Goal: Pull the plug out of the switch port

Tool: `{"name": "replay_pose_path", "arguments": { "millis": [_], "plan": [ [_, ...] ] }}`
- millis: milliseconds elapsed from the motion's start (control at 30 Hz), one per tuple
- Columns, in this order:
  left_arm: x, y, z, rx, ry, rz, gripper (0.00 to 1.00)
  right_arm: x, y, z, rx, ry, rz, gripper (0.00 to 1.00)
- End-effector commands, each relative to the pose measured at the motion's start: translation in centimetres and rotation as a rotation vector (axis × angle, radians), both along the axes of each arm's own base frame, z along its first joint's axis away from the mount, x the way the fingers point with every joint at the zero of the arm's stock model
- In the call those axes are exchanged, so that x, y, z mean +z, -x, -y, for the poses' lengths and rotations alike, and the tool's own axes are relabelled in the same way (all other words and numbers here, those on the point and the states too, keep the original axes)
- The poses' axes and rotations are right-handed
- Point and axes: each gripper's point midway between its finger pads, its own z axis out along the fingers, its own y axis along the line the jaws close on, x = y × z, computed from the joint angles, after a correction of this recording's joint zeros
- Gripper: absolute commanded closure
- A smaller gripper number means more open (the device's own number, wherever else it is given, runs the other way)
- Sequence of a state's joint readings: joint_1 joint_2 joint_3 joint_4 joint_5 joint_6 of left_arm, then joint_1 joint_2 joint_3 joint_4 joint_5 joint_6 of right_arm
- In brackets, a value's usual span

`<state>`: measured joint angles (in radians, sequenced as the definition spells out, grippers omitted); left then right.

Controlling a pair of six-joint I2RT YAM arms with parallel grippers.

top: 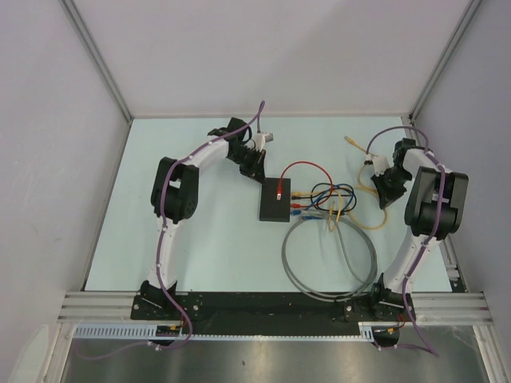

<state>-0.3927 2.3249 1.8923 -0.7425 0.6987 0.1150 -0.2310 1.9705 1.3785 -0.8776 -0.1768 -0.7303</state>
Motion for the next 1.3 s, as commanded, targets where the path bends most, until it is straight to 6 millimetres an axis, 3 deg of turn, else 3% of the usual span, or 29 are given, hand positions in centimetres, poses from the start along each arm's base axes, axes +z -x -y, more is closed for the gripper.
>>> {"name": "replay_pose_path", "arguments": {
  "millis": [0, 167, 233, 267, 300, 333, 400, 433, 533, 600, 667, 700, 733, 833, 967, 1000, 1067, 1100, 1133, 1167, 1233, 1267],
  "plan": [
    [1.0, -0.1, -0.4, -0.010, -0.025, 0.048, 1.00, 0.9, 0.5, 1.8, 0.156, 0.114, -0.005, 1.00],
    [1.3, -0.3, -0.2, -0.011, -0.023, 0.057, 1.00, 2.5, -2.3, 4.1, 0.158, 0.173, 0.065, 1.00],
    [1.3, -0.1, -0.3, -0.013, -0.026, 0.055, 1.00, 4.2, -5.2, 4.4, 0.110, 0.138, 0.111, 1.00],
    [1.3, -0.2, -0.4, -0.012, -0.029, 0.058, 1.00, 5.0, -6.6, 3.6, 0.099, 0.058, 0.147, 1.00],
    [1.3, -0.1, -0.5, -0.012, -0.031, 0.057, 1.00, 7.4, -8.4, 4.0, 0.064, 0.037, 0.198, 1.00],
    [1.3, -0.1, -0.5, -0.014, -0.031, 0.060, 1.00, 6.7, -9.4, 3.9, -0.002, -0.003, 0.182, 1.00],
    [1.3, -0.1, -0.5, -0.016, -0.034, 0.061, 1.00, 7.5, -10.4, 3.5, -0.050, -0.076, 0.181, 1.00],
    [1.3, -0.1, -0.5, -0.015, -0.035, 0.062, 1.00, 8.0, -12.2, 3.8, -0.075, -0.078, 0.214, 1.00],
    [1.5, -0.1, -0.6, -0.015, -0.037, 0.070, 1.00, 8.7, -14.4, 4.1, -0.145, -0.078, 0.256, 1.00],
    [1.5, -0.1, -0.7, -0.015, -0.042, 0.072, 1.00, 8.0, -15.1, 4.2, -0.159, -0.067, 0.251, 1.00],
    [1.6, -0.1, -0.8, -0.015, -0.045, 0.076, 1.00, 7.9, -15.7, 4.0, -0.163, -0.048, 0.266, 0.90],
    [1.6, -0.1, -0.8, -0.017, -0.046, 0.078, 1.00, 7.9, -15.8, 4.0, -0.167, -0.041, 0.270, 0.80],
    [1.5, -0.1, -0.8, -0.017, -0.047, 0.079, 1.00, 8.0, -15.9, 3.9, -0.170, -0.041, 0.273, 0.61],
    [1.7, -0.2, -0.9, -0.017, -0.049, 0.085, 1.00, 9.0, -15.9, 3.0, -0.176, -0.081, 0.291, 0.44],
    [3.2, -0.9, -0.8, -0.015, -0.036, 0.138, 1.00, 14.4, -17.1, 0.9, -0.161, -0.188, 0.418, 0.35],
    [4.1, -0.9, -0.6, -0.020, -0.010, 0.146, 1.00, 16.7, -17.2, 0.2, -0.150, -0.211, 0.473, 0.33],
    [6.1, -1.2, -0.3, -0.021, 0.033, 0.183, 0.99, 19.9, -18.3, -2.1, -0.114, -0.299, 0.581, 0.18],
    [6.8, -1.1, -0.3, -0.020, 0.060, 0.180, 0.99, 19.2, -18.0, -3.1, -0.110, -0.335, 0.573, 0.10],
    [7.3, -1.1, -0.3, -0.018, 0.070, 0.184, 0.96, 21.8, -17.6, -4.6, -0.104, -0.397, 0.629, 0.01],
    [8.2, -1.1, -0.5, -0.015, 0.080, 0.199, 0.95, 23.1, -18.5, -5.4, -0.075, -0.421, 0.704, 0.00],
    [8.3, -0.8, -1.2, -0.004, 0.081, 0.196, 0.90, 23.3, -18.0, -8.3, -0.054, -0.476, 0.711, 0.00],
    [9.5, -1.1, -1.4, 0.000, 0.099, 0.244, 0.89, 23.8, -18.5, -9.2, -0.065, -0.486, 0.743, 0.00]
  ]
}}
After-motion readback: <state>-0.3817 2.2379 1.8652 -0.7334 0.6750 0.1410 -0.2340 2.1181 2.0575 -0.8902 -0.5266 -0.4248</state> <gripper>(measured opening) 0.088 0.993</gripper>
